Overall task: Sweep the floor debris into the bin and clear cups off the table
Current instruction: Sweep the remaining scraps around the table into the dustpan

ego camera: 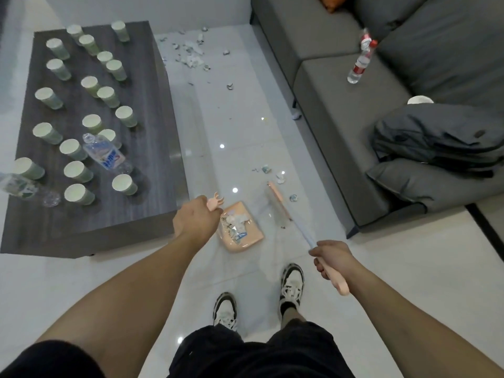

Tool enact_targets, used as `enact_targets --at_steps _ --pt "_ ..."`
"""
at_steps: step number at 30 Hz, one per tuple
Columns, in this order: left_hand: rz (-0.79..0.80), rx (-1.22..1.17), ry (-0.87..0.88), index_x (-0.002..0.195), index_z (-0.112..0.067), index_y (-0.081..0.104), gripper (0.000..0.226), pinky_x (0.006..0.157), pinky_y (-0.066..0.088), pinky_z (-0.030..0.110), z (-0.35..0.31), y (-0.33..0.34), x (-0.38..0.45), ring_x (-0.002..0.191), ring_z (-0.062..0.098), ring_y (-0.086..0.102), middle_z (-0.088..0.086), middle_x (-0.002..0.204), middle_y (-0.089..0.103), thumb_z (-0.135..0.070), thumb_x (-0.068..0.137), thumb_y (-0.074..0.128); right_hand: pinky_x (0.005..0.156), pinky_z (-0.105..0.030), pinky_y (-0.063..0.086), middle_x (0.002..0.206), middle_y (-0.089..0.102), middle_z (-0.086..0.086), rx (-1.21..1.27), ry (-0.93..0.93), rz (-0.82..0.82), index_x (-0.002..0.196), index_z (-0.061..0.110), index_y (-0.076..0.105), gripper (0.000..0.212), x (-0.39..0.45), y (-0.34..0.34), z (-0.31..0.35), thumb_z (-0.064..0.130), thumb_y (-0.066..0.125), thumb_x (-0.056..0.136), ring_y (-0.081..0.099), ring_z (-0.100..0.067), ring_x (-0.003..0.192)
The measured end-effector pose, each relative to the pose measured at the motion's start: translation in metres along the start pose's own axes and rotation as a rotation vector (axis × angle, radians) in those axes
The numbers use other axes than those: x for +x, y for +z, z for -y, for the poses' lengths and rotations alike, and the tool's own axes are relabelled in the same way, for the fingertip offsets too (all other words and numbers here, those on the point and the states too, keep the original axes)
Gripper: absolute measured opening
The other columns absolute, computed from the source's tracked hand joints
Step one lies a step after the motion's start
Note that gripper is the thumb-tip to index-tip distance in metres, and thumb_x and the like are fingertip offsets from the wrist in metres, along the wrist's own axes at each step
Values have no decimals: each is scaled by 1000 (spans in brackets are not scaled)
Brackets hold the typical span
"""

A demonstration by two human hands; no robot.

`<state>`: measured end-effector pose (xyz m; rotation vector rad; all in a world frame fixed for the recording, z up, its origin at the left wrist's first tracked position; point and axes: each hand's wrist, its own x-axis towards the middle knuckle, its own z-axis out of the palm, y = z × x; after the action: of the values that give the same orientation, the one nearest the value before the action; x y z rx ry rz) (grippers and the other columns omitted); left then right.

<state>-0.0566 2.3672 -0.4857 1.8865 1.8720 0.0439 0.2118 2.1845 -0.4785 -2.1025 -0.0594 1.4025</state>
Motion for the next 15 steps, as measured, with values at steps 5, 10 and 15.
enact_targets --at_steps 5,10,15 --pt "6 -17 -45 77 -23 54 27 62 48 32 -61 27 12 71 27 60 -1 74 62 -50 80 57 42 -25 36 62 46 -10 -12 -43 -57 110 -3 55 28 62 -58 28 -4 63 83 39 -18 42" --pt "32 5 -54 77 -23 49 27 58 37 31 -134 64 19 69 28 52 -5 67 49 -48 83 58 47 -29 44 70 55 -14 -213 2 -26 101 3 59 18 110 -106 38 -3 60 84 48 -23 46" --pt "16 37 -42 85 -23 54 24 60 40 32 -178 72 39 72 30 57 2 78 56 -47 85 58 43 -26 38 69 52 -15 -379 117 203 118 -11 52 40 101 -114 22 -2 63 81 46 -20 43"
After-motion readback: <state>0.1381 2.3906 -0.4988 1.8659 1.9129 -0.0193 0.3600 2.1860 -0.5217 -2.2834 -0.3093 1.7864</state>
